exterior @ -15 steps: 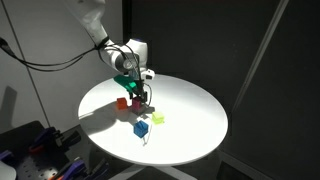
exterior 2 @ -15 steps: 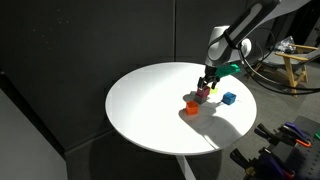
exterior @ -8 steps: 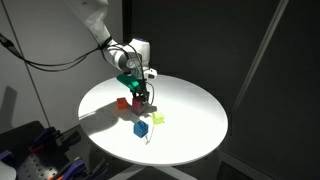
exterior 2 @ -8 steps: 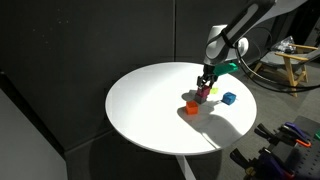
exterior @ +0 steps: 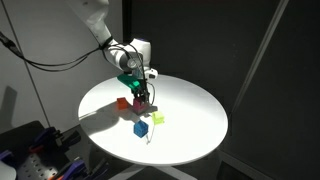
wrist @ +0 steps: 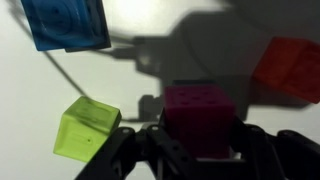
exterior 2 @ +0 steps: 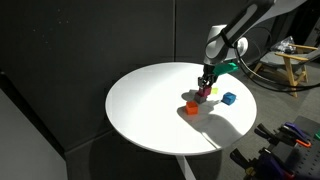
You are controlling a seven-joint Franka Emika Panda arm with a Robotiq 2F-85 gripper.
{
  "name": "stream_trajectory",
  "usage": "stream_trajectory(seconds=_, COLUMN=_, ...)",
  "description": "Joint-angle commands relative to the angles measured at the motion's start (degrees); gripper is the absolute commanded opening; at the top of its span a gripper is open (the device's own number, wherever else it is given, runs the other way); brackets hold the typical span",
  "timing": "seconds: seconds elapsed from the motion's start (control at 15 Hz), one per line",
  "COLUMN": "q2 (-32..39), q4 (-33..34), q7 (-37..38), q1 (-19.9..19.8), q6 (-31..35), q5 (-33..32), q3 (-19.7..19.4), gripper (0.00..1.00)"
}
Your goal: Unstack the blocks and put them on the table
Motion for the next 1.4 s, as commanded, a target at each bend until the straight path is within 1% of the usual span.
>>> stream_trajectory(seconds=0.0, q2=-2.94, q4=-1.18, q7=0.74, q1=0.24, q6=-3.55, q5=-1.84, q3=-0.79, gripper=0.28)
stream_trajectory(seconds=0.53, q2=-10.36, q4=-7.48, q7=-0.53, q1=0.11, q6=-7.26, q5=-4.62, q3=-1.29, gripper=0.27)
stream_trajectory(seconds=1.0, q2=-18.44, q4=-16.88, q7=-1.48, q1=0.05, q6=-6.29, q5=-8.65, q3=-1.45, gripper=0.27)
stream_trajectory(seconds=1.33, q2=-20.27, q4=-21.64, q7=-3.09, q1=-0.16, q6=-5.08, q5=-9.31, q3=-1.3, gripper=0.27)
